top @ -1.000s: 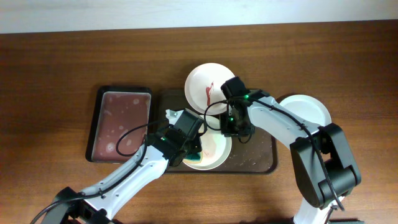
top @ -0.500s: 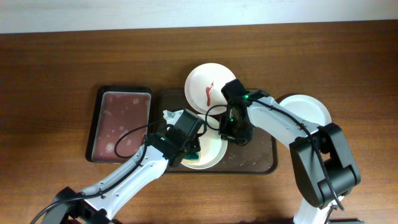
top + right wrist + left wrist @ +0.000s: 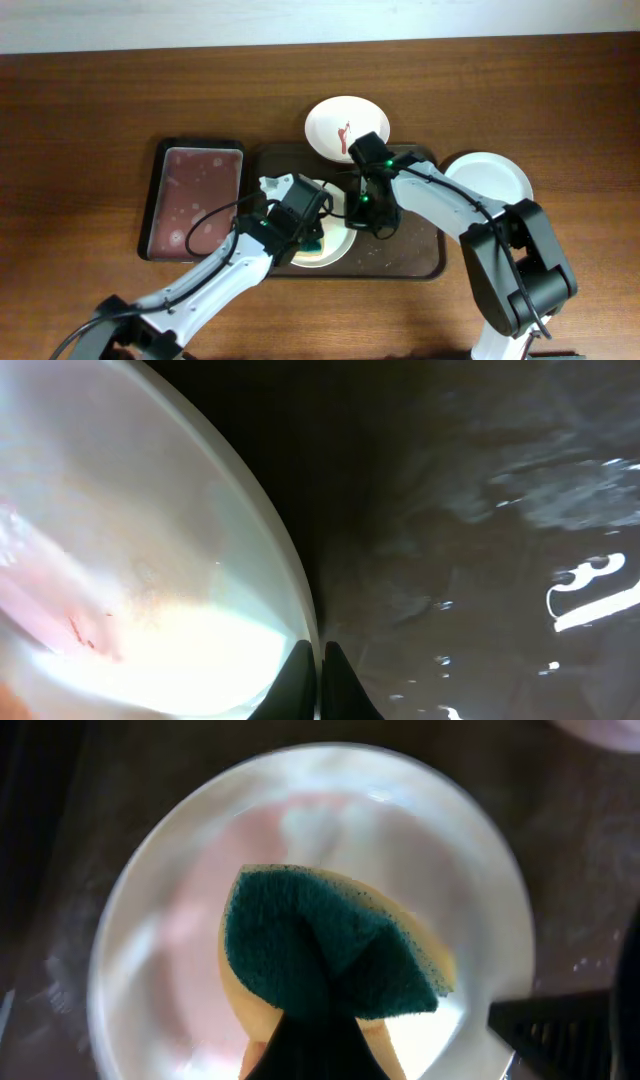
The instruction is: Clean dirty plates on tray and stack at the side
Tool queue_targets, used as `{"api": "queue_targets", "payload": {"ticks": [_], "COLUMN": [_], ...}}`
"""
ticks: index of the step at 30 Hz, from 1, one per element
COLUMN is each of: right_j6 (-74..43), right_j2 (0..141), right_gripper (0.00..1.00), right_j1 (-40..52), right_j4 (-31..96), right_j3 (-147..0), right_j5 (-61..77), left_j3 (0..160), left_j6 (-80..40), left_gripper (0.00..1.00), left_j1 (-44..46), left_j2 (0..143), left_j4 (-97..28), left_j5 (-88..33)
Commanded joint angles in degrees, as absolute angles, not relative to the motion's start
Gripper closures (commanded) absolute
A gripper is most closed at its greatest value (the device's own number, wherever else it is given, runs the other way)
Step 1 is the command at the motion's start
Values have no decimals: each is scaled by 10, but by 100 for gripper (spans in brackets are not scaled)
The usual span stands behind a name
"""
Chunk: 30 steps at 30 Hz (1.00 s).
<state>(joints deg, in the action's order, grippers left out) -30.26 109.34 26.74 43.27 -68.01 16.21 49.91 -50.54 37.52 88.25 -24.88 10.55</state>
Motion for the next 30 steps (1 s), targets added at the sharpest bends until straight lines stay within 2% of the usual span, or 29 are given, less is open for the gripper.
{"api": "queue_targets", "payload": {"ticks": [1, 3, 7, 11, 14, 18, 19, 20, 22, 24, 26, 30], "right_j6": [-309, -309, -309, -320, -320, -320, -320, -320, -320, -319, -319, -296], "right_j2": [1100, 1100, 1100, 1100, 1100, 1100, 1100, 1100, 1100, 1100, 1100, 1100], "right_gripper": [96, 96, 96, 96, 96, 96, 92, 78, 74, 75, 96, 96], "right_j1": [274, 274, 274, 274, 274, 274, 274, 274, 274, 274, 274, 274], "right_j4": [435, 436, 448, 458, 463, 465, 465, 465, 455, 440, 435, 424], "right_j3": [-664, -664, -664, -664, -664, -664, -664, -664, -664, -664, -664, -666], "right_j5": [154, 154, 154, 142, 141, 141, 142, 141, 141, 141, 143, 140], "left_j3": [493, 493, 493, 494, 496, 500, 500, 500, 500, 500, 498, 496], "left_j6": [-512, -512, -512, -512, -484, -453, -453, -453, -453, -453, -453, -450], "left_gripper": [100, 100, 100, 100, 100, 100, 100, 100, 100, 100, 100, 100], "left_j1": [373, 373, 373, 366, 337, 328, 328, 328, 328, 328, 328, 328], "left_j2": [929, 966, 1021, 1018, 994, 921, 890, 843, 797, 787, 790, 799], "left_j4": [-218, -211, -226, -226, -233, -237, -244, -251, -267, -282, -299, -315], "left_j5": [110, 110, 230, 287, 373, 315, 278, 225, 190, 192, 190, 174]}}
